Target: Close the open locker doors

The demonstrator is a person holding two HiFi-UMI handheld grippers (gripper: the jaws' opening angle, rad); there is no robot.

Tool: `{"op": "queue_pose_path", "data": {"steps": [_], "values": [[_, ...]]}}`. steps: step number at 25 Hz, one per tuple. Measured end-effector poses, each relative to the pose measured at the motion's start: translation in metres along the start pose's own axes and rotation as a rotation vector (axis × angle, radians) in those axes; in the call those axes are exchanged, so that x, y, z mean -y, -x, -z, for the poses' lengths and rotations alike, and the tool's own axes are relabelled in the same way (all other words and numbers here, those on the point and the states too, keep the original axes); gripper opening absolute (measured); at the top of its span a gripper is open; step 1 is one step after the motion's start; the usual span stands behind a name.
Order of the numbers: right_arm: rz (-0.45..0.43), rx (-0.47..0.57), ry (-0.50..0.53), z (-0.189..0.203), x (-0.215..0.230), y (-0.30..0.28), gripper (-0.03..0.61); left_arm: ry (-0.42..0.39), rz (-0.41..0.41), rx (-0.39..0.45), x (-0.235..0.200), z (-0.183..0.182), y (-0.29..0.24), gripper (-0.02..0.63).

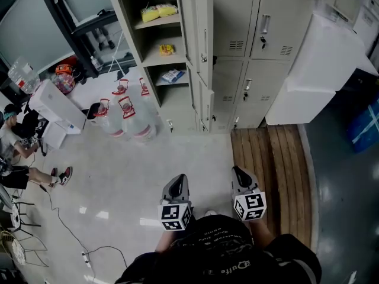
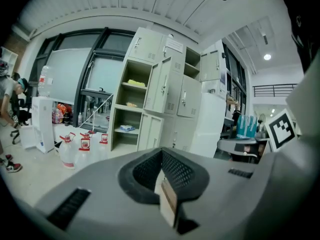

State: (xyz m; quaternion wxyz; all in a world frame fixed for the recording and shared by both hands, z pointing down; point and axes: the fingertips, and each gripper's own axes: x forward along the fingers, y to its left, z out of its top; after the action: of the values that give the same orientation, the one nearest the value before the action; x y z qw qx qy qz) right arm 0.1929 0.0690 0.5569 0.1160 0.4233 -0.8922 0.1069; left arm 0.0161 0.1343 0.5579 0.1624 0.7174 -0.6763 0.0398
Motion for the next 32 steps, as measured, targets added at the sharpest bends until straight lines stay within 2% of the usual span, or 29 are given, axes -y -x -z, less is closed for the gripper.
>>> {"op": "queue_pose_path", "data": {"steps": [5, 8, 17, 23, 26, 32], "values": [[0.005, 0.004, 0.008, -0.006, -0.005, -0.018, 0.008, 0.051, 0.004, -0.023, -0.018, 0.002, -0.019, 0.008], [0.044, 0.030, 0.002, -0.017, -0.001, -0.036, 0.008, 0.008, 0.012, 0.000, -0.037, -0.010, -0.041, 0.008], [0.158, 0.059, 0.014, -0.058, 0.010, -0.101, 0.008, -0.005, 0.085, 0.038, -0.099, -0.055, -0.123, 0.008], [0.205, 0.118, 0.002, -0.102, 0.013, -0.148, 0.013, -0.055, 0.157, 0.014, -0.129, -0.078, -0.164, 0.008], [0.198, 0.161, -0.015, -0.130, 0.018, -0.172, 0.130, -0.071, 0.176, 0.007, -0.146, -0.088, -0.179, 0.008], [0.259, 0.204, 0.036, -0.177, 0.041, -0.207, 0.150, -0.089, 0.181, -0.006, -0.183, -0.099, -0.194, 0.008]]}}
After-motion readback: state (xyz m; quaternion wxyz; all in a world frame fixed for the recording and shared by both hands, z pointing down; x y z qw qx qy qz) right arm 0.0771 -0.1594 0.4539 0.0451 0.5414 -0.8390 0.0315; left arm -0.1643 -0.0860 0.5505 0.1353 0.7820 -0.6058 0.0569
